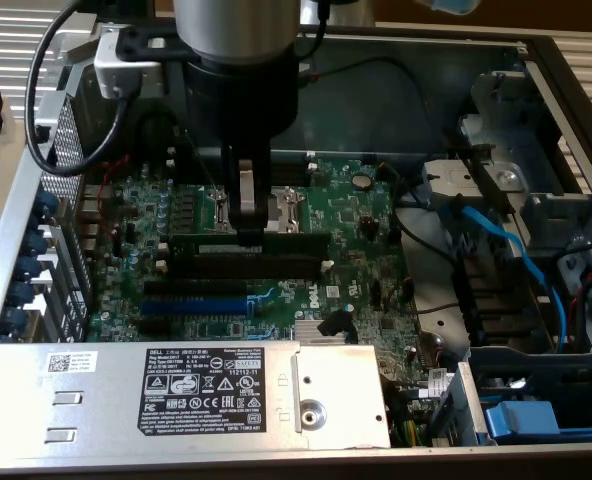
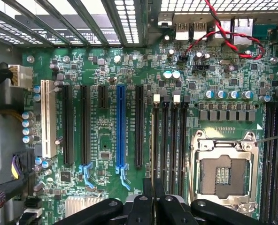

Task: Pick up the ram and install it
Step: 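Insert the ram into the slot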

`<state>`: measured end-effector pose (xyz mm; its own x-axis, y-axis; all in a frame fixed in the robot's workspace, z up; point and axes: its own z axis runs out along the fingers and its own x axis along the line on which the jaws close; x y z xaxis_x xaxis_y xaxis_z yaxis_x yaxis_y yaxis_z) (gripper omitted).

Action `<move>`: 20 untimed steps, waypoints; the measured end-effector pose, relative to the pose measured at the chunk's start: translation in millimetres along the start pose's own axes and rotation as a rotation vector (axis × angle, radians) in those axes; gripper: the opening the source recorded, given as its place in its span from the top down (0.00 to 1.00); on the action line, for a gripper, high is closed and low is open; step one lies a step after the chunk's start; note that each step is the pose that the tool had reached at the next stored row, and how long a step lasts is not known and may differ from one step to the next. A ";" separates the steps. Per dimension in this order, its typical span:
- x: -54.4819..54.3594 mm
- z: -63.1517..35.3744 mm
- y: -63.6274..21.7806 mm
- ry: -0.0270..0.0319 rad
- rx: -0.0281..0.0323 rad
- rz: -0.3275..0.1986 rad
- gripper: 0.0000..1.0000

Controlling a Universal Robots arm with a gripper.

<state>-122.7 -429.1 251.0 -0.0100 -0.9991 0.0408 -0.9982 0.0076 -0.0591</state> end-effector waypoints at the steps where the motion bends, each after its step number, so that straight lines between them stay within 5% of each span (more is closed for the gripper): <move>1: 0.2 0.0 0.3 -0.0062 0.0010 0.000 0.88; 4: 1.0 0.1 1.3 -0.0195 0.0026 0.001 0.88; 20: 4.2 0.6 2.9 -0.0253 0.0041 0.002 0.88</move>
<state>-125.6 -433.3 250.4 -0.0101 -0.9998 0.0154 -0.9980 0.0091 -0.0632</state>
